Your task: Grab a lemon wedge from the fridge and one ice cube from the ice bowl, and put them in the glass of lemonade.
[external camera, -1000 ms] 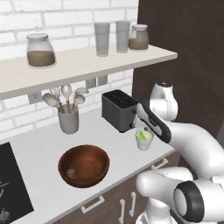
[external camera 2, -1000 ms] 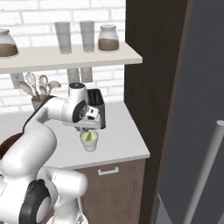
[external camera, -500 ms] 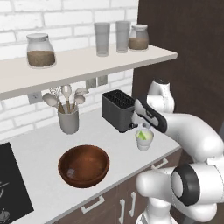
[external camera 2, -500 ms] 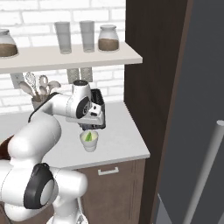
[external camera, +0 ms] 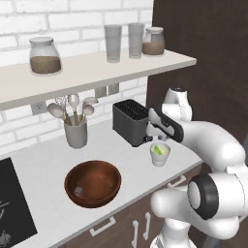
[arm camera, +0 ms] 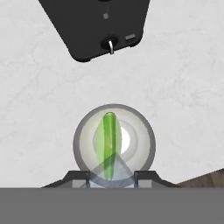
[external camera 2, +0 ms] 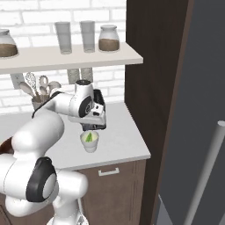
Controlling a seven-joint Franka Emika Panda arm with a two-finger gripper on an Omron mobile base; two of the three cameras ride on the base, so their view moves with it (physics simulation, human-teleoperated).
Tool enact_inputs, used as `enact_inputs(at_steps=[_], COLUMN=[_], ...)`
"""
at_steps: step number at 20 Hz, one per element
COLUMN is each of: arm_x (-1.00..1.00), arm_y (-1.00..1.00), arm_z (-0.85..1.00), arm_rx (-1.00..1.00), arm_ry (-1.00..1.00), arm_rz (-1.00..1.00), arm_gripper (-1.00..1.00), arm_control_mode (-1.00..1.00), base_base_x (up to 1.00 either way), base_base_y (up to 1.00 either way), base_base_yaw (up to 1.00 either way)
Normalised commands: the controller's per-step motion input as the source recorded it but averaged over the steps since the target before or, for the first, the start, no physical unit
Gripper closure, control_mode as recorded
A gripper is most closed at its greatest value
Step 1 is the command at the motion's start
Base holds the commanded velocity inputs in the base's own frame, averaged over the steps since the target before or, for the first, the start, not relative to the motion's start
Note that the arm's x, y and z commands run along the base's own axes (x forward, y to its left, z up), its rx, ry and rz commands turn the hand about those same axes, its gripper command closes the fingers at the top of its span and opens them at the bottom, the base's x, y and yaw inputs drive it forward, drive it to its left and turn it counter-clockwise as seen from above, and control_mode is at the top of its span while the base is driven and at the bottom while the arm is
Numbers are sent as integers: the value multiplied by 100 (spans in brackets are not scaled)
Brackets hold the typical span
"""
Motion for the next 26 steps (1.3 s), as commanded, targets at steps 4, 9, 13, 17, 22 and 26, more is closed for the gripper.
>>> enact_inputs(at_steps=[4,9,13,17,22,26], arm_x=[3,16,4,0,5,1], arm_y=[-33,-2,1,0,0,0], arm_z=[-13,0,0,-8,-16,-7], arm_rx=[0,0,0,0,0,0], arm_ry=[0,4,0,1,0,0], arm_rz=[0,0,0,0,0,0], arm_gripper=[100,100,100,100,100,100], arm_control_mode=[-100,-100,-100,-100,-100,-100], base_base_x=[0,0,0,0,0,0], base_base_y=[0,0,0,0,0,0], base_base_yaw=[0,0,0,0,0,0])
